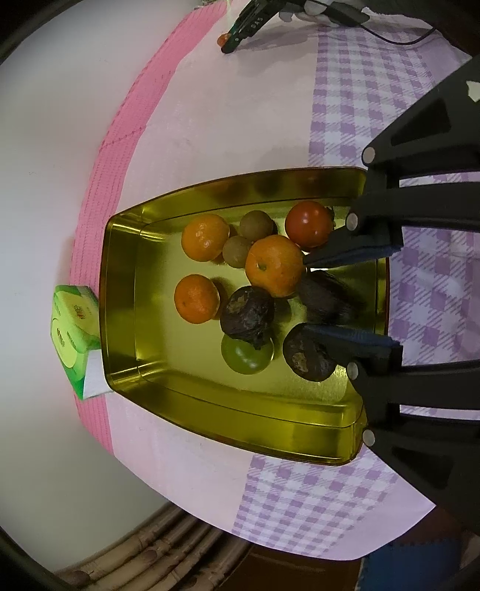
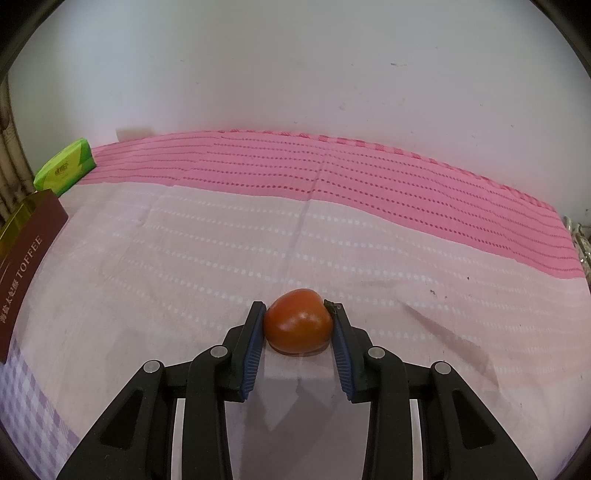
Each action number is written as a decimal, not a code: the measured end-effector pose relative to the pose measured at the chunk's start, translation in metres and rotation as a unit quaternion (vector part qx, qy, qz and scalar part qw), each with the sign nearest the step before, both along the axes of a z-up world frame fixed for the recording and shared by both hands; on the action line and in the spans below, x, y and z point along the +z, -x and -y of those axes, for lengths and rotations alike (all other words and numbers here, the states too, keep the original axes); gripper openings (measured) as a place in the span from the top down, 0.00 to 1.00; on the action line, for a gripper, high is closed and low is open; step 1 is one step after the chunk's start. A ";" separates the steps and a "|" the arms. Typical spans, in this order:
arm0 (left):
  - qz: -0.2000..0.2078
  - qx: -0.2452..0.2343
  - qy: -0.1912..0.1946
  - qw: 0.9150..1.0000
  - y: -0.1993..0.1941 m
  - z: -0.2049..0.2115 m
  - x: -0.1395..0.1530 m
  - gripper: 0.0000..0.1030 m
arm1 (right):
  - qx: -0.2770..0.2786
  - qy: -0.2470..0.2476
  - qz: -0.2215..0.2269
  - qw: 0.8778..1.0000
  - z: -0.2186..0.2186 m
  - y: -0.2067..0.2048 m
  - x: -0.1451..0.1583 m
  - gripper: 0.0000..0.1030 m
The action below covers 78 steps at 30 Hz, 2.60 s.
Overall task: Organize fruits
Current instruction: 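Carry the dark brown fruit into the gold tray and open the left gripper, then carry the red tomato into the gold tray and open the right gripper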
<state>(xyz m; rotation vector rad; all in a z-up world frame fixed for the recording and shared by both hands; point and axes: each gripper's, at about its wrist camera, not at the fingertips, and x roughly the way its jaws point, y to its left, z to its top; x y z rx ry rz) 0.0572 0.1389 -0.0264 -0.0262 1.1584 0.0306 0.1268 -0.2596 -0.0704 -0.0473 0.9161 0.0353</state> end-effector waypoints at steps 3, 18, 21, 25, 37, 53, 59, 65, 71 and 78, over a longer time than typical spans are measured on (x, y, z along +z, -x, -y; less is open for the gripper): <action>0.003 0.000 -0.004 1.000 0.001 0.001 0.002 0.57 | -0.001 0.002 -0.004 1.000 -0.001 -0.002 0.000 0.65; 0.050 -0.005 -0.012 0.999 0.023 0.005 0.025 0.29 | 0.002 0.007 -0.018 1.000 -0.017 0.013 0.002 0.65; 0.061 -0.002 -0.016 0.998 0.027 0.005 0.029 0.25 | 0.004 0.006 -0.019 1.000 -0.023 0.018 0.004 0.65; 0.071 0.008 -0.019 0.997 0.033 0.002 0.034 0.22 | 0.011 0.000 -0.018 1.000 -0.030 0.026 0.010 0.65; 0.085 0.049 -0.024 0.995 0.044 -0.023 0.038 0.17 | 0.071 -0.018 0.003 0.997 -0.086 0.049 0.046 0.65; 0.099 0.094 -0.030 0.990 0.062 -0.060 0.049 0.14 | 0.213 -0.064 0.021 0.975 -0.232 0.056 0.086 0.65; 0.092 0.108 -0.018 0.990 0.070 -0.071 0.050 0.14 | 0.254 -0.066 0.015 0.965 -0.279 0.054 0.086 0.65; 0.088 0.120 -0.011 0.989 0.075 -0.079 0.050 0.14 | 0.269 -0.057 0.005 0.961 -0.308 0.047 0.077 0.65; 0.085 0.126 -0.004 0.988 0.075 -0.082 0.047 0.14 | 0.271 -0.041 -0.011 0.962 -0.324 0.037 0.063 0.65; 0.082 0.127 0.000 0.988 0.074 -0.084 0.045 0.14 | 0.273 -0.027 -0.023 0.961 -0.335 0.032 0.050 0.65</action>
